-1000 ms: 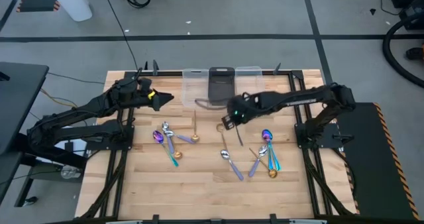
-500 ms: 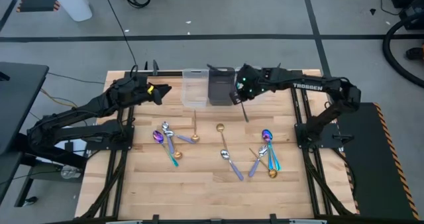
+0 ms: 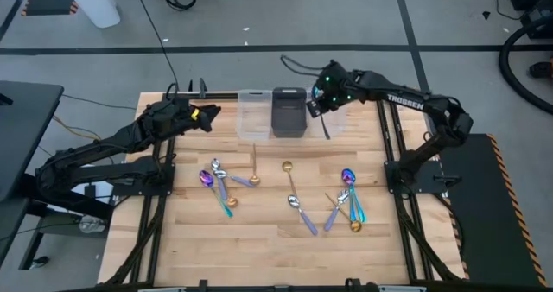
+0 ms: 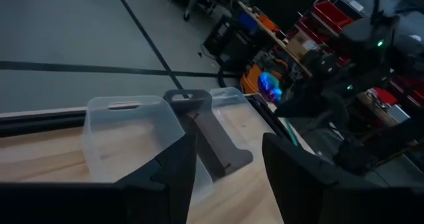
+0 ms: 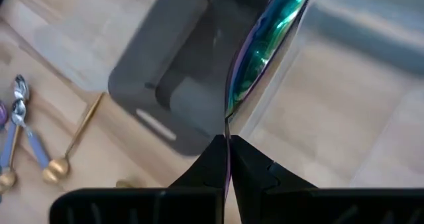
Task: Sort silverware by color (type)
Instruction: Put the blue spoon into the right transparent bin
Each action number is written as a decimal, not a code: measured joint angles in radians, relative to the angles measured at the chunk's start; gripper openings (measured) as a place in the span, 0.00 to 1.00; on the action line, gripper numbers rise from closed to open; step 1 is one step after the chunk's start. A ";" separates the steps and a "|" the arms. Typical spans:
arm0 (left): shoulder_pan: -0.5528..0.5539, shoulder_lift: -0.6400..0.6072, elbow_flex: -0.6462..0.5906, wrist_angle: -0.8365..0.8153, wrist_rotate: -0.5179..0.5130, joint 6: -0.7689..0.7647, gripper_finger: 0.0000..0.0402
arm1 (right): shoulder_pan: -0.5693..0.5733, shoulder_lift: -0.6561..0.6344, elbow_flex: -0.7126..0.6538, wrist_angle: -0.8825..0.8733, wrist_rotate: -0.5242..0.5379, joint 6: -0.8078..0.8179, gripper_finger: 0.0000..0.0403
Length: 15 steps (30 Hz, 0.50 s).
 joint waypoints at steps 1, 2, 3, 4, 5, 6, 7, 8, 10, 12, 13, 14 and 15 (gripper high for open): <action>0.000 0.000 0.000 0.000 -0.005 0.000 0.45 | -0.014 0.000 0.011 0.000 0.004 -0.027 0.06; 0.000 0.000 0.000 0.000 -0.009 0.000 0.45 | -0.028 0.002 0.023 0.000 0.009 -0.054 0.05; 0.000 0.000 0.000 0.000 -0.014 -0.001 0.45 | -0.041 0.006 0.035 0.001 0.015 -0.083 0.05; 0.000 0.000 0.000 0.000 -0.019 -0.001 0.45 | -0.055 0.013 0.046 0.007 0.020 -0.119 0.05; 0.000 0.000 0.000 0.000 -0.022 -0.003 0.45 | -0.065 0.020 0.057 0.016 0.023 -0.161 0.05; 0.000 0.000 0.000 0.000 -0.023 -0.004 0.45 | -0.074 0.030 0.066 0.032 0.024 -0.203 0.06; 0.000 0.000 0.000 0.000 -0.024 -0.004 0.45 | -0.081 0.039 0.075 0.056 0.025 -0.245 0.05; 0.000 0.000 0.000 0.000 -0.025 -0.004 0.45 | -0.086 0.049 0.080 0.080 0.024 -0.284 0.06; 0.000 0.000 0.000 -0.001 -0.025 -0.005 0.45 | -0.096 0.074 0.084 0.118 0.023 -0.360 0.06; 0.000 0.000 0.000 -0.002 -0.026 -0.006 0.45 | -0.107 0.104 0.084 0.130 0.009 -0.413 0.06; 0.000 0.000 0.000 -0.002 -0.026 -0.007 0.45 | -0.114 0.118 0.083 0.130 -0.002 -0.432 0.06; 0.000 0.000 0.000 -0.002 -0.026 -0.011 0.45 | -0.118 0.130 0.083 0.128 -0.010 -0.447 0.05; 0.000 0.000 0.000 -0.002 -0.027 -0.011 0.45 | -0.122 0.140 0.083 0.125 -0.013 -0.460 0.06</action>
